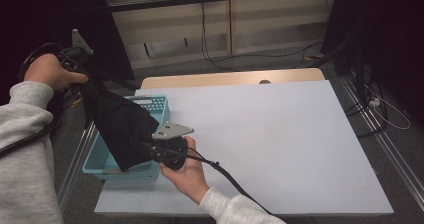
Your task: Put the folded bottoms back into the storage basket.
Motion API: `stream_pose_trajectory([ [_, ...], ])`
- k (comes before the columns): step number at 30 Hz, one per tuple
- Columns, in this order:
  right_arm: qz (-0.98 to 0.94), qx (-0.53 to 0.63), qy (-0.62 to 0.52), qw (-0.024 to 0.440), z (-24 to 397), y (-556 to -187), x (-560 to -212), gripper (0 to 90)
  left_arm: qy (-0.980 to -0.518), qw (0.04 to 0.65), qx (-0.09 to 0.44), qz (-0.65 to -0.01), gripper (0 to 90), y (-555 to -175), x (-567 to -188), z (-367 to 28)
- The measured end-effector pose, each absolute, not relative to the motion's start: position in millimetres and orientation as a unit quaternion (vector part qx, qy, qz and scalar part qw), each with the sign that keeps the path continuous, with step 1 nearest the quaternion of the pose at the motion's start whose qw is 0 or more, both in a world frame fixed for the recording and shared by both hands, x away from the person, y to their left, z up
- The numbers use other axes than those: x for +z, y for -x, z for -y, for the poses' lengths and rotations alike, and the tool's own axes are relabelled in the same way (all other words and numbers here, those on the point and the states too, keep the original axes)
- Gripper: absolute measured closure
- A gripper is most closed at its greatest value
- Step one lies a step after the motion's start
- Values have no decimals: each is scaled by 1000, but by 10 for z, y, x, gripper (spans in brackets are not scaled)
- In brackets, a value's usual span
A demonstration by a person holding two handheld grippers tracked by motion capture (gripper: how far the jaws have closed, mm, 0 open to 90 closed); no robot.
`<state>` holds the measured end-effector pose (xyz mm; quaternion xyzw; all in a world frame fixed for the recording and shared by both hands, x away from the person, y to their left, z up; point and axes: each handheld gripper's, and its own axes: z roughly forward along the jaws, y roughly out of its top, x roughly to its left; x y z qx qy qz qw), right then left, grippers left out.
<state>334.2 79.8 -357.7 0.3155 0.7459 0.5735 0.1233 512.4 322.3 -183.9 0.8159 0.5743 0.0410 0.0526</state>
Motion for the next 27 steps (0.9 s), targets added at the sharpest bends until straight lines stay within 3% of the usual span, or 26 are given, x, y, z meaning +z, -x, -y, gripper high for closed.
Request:
stream_pose_trajectory([
  [4, -735, 582, -319, 139, -874, -3401, -3562, 804, -809, 59, 50, -583, 805, -5249, -1807, -3265],
  [6, -730, 576, -339, 141, -945, -3458, -3580, 729, -800, 72, 69, -591, 771, -5323, -1865, -3317],
  [8, -750, 551, -340, 134, -1027, -3476, -3625, 532, -800, 106, 115, -580, 567, -5355, -1915, -3369],
  [10, -747, 551, -337, 158, -994, -3449, -3629, 520, -796, 108, 114, -584, 520, -5339, -1995, -3394],
  [12, -743, 554, -338, 163, -884, -3445, -3605, 452, -799, 124, 107, -579, 391, -5297, -2111, -3407],
  [16, -751, 547, -338, 154, -636, -3400, -3580, 378, -808, 138, 97, -565, 311, -5171, -2342, -3365],
  [27, -764, 530, -328, 168, -76, -3416, -3687, 276, -811, 160, 79, -557, 257, -4938, -2666, -3289],
])
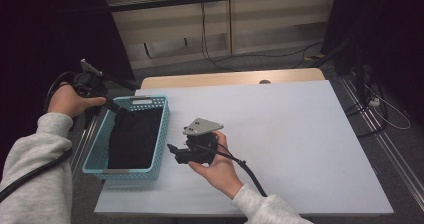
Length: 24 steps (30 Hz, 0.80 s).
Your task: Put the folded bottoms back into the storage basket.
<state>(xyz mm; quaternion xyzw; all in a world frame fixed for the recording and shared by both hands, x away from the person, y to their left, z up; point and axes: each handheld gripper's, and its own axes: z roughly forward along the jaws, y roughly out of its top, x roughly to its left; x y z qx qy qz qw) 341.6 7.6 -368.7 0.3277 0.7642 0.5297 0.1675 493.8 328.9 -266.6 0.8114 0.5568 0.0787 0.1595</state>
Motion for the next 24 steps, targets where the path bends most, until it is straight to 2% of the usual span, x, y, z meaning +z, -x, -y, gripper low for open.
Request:
stream_pose_trajectory([
  [13, -763, 524, -342, 163, 429, -3444, -3873, 210, -821, 184, 69, -536, 223, -4864, -2999, -3157],
  [24, -773, 502, -354, 155, 772, -3458, -4102, 210, -822, 196, 66, -530, 220, -4822, -3124, -3053],
])
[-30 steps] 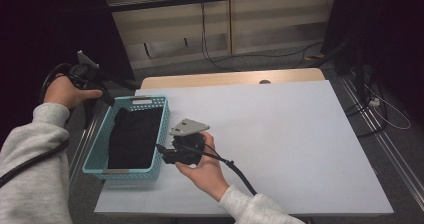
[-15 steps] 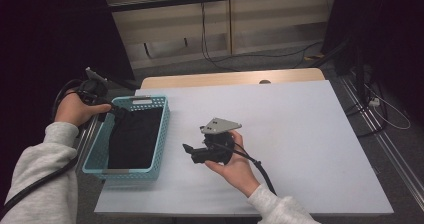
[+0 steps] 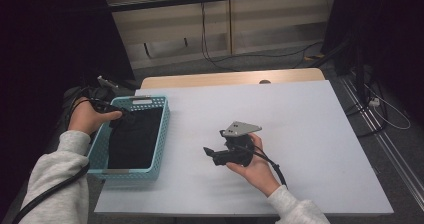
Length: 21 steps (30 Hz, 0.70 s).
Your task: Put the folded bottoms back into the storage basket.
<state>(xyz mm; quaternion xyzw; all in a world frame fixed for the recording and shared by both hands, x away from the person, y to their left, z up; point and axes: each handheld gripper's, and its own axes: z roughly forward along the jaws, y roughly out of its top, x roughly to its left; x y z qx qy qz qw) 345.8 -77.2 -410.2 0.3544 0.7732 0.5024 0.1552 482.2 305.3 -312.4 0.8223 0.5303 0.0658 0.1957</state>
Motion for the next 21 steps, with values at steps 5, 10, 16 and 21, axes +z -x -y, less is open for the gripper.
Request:
stream_pose_trajectory([
  [5, -777, 491, -360, 157, 899, -3422, -4195, 205, -822, 202, 61, -530, 311, -4794, -3219, -3028],
  [10, -784, 479, -360, 165, 1007, -3386, -4240, 204, -828, 198, 47, -523, 487, -4773, -3385, -3010],
  [16, -780, 477, -368, 166, 1104, -3357, -4272, 204, -832, 190, 24, -520, 643, -4761, -3701, -2986],
  [21, -782, 474, -368, 169, 1136, -3333, -4276, 202, -837, 173, 12, -519, 796, -4761, -3913, -3011],
])
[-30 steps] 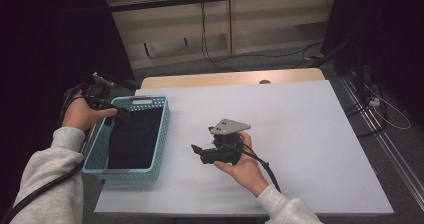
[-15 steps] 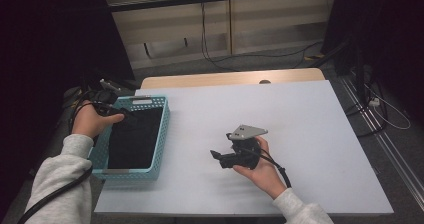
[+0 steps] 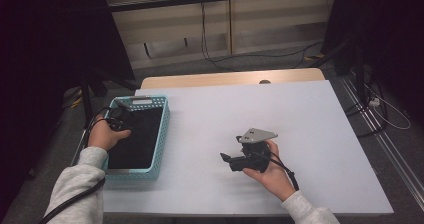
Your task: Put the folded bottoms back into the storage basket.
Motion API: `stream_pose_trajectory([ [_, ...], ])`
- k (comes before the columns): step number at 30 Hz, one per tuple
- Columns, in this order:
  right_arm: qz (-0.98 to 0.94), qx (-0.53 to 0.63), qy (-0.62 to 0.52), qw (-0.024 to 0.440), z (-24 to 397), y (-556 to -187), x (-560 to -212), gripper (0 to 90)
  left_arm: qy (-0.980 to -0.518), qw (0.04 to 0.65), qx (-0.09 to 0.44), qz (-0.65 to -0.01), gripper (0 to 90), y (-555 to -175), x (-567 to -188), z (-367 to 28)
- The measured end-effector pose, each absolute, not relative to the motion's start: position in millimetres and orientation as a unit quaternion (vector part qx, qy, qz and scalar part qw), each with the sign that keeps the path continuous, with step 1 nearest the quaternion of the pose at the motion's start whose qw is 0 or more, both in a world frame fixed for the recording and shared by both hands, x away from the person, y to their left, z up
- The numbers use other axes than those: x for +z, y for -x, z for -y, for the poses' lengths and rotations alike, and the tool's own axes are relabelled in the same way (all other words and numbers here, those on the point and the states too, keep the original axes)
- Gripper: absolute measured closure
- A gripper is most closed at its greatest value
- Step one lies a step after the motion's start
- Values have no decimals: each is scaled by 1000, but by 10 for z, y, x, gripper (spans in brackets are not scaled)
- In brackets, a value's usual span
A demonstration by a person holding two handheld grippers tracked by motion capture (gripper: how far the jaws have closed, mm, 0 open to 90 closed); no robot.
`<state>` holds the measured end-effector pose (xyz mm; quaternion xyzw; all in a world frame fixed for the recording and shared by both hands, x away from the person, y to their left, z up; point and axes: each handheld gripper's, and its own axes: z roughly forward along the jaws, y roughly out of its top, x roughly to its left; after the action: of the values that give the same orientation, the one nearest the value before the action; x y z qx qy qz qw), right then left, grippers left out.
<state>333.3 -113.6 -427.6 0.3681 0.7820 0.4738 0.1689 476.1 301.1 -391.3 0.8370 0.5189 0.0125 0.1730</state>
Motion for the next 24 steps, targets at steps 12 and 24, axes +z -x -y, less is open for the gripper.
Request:
stream_pose_trajectory([
  [12, -781, 475, -369, 170, 1158, -3330, -4283, 200, -839, 153, 8, -523, 900, -4765, -4124, -2980],
  [24, -785, 471, -365, 171, 1158, -3316, -4292, 190, -839, 147, -18, -523, 900, -4686, -4110, -3047],
])
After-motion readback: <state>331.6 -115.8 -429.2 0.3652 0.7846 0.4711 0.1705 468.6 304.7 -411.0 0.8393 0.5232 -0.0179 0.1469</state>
